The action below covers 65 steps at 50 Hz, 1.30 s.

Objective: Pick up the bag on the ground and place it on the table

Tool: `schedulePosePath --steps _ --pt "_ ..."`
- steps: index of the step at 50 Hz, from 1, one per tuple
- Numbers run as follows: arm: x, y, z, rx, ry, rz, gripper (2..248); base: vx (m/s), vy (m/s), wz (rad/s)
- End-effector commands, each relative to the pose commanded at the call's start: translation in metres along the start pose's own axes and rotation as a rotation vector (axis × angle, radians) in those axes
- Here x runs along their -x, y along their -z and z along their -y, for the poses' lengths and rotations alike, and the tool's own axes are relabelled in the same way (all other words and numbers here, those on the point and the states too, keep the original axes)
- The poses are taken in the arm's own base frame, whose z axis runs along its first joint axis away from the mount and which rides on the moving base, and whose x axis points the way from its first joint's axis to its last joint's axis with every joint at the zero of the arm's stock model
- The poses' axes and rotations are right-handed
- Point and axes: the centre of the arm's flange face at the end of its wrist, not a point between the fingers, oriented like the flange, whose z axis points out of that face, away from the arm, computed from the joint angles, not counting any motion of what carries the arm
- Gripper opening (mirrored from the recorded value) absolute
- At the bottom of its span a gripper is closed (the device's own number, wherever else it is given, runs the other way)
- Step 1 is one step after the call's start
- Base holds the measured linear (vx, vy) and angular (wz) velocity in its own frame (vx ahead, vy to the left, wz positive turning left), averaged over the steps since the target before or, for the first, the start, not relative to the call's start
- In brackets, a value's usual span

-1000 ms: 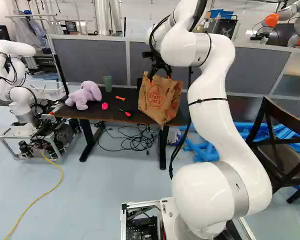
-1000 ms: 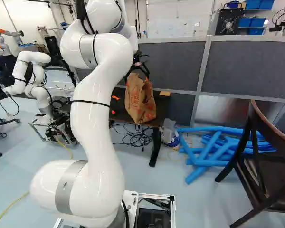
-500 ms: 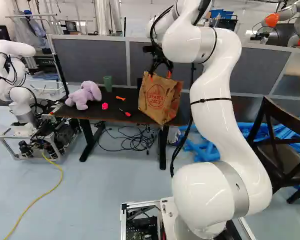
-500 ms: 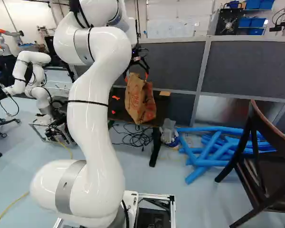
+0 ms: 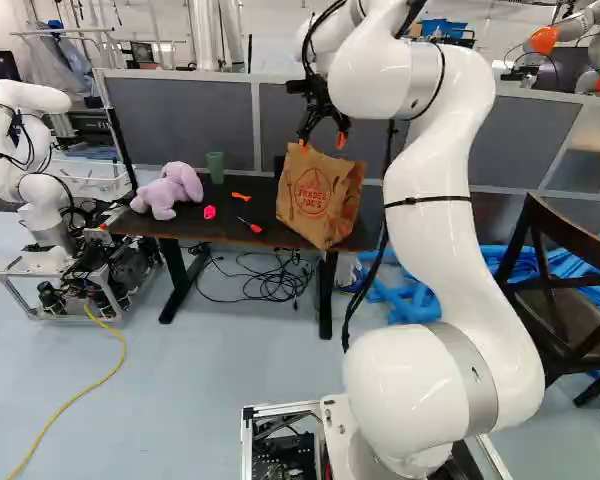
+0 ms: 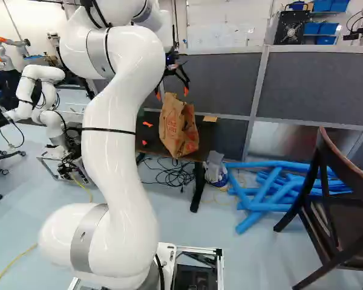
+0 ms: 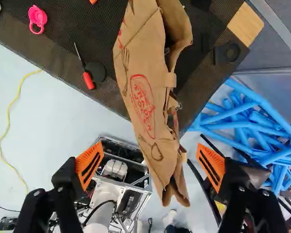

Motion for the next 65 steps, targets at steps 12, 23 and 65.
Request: schedulePosePath --steps 12,23,65 --pt "0.009 0.019 0.003 -0.001 -0.001 0.002 247 0.000 0.000 0.000" --pt "0.013 0.031 0.004 0.002 -0.002 -0.004 247 0.000 0.000 0.000" --pt "0.014 0.032 0.004 0.002 -0.002 -0.005 247 -0.031 0.003 -0.001"
